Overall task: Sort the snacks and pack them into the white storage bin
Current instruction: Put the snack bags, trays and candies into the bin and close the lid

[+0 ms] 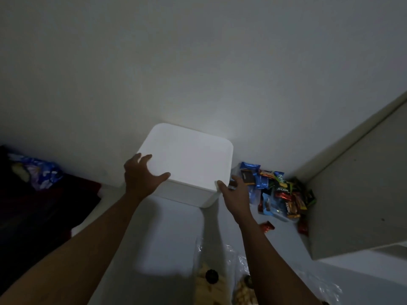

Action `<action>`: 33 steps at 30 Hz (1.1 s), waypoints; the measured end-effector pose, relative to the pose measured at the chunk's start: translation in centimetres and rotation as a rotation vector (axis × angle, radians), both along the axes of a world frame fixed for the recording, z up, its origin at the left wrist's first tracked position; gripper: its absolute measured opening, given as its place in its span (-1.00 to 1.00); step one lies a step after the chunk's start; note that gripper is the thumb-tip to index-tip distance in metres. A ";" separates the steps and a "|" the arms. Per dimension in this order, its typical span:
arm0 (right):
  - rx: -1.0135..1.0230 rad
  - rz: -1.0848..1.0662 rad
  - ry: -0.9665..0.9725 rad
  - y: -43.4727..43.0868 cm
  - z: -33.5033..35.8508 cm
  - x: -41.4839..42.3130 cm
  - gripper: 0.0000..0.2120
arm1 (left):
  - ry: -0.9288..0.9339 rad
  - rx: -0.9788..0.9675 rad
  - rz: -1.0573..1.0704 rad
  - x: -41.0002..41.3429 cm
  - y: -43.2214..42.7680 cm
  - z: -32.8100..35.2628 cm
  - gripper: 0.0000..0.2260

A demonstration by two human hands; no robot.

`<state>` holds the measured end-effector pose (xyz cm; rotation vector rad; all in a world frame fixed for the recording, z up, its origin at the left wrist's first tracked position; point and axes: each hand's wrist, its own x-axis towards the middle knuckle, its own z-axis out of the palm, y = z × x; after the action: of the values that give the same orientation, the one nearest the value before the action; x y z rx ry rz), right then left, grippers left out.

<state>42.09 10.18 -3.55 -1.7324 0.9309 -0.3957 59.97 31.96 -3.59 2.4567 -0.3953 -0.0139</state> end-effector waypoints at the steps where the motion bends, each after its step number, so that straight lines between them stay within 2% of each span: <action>1: -0.005 0.008 -0.001 0.0 0.0 0.2 -0.48 | 0.039 -0.005 0.021 0.6 0.1 0.3 -0.12; 5: 0.012 0.048 0.023 -0.4 -0.1 0.7 -0.67 | 0.231 -0.198 0.050 2.4 0.2 0.9 -0.13; 13: -0.014 0.013 -0.019 0.2 0.8 1.0 -0.65 | 0.287 -0.285 0.071 3.4 0.9 0.0 -0.03; 21: -0.028 -0.027 -0.056 1.1 1.2 0.6 -0.45 | 0.295 -0.360 0.046 3.7 1.7 0.1 -0.02; 30: 0.058 -0.042 -0.214 2.7 3.9 0.0 -0.47 | 0.418 -0.477 0.061 3.5 2.9 0.7 -0.03; 33: 0.081 -0.050 -0.286 3.6 4.6 0.0 -0.40 | 0.462 -0.490 0.050 3.4 3.6 0.7 0.08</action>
<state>42.05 13.78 1.01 -1.5326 0.7724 -0.6132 63.39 35.61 -2.90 1.9027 -0.1127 -0.4069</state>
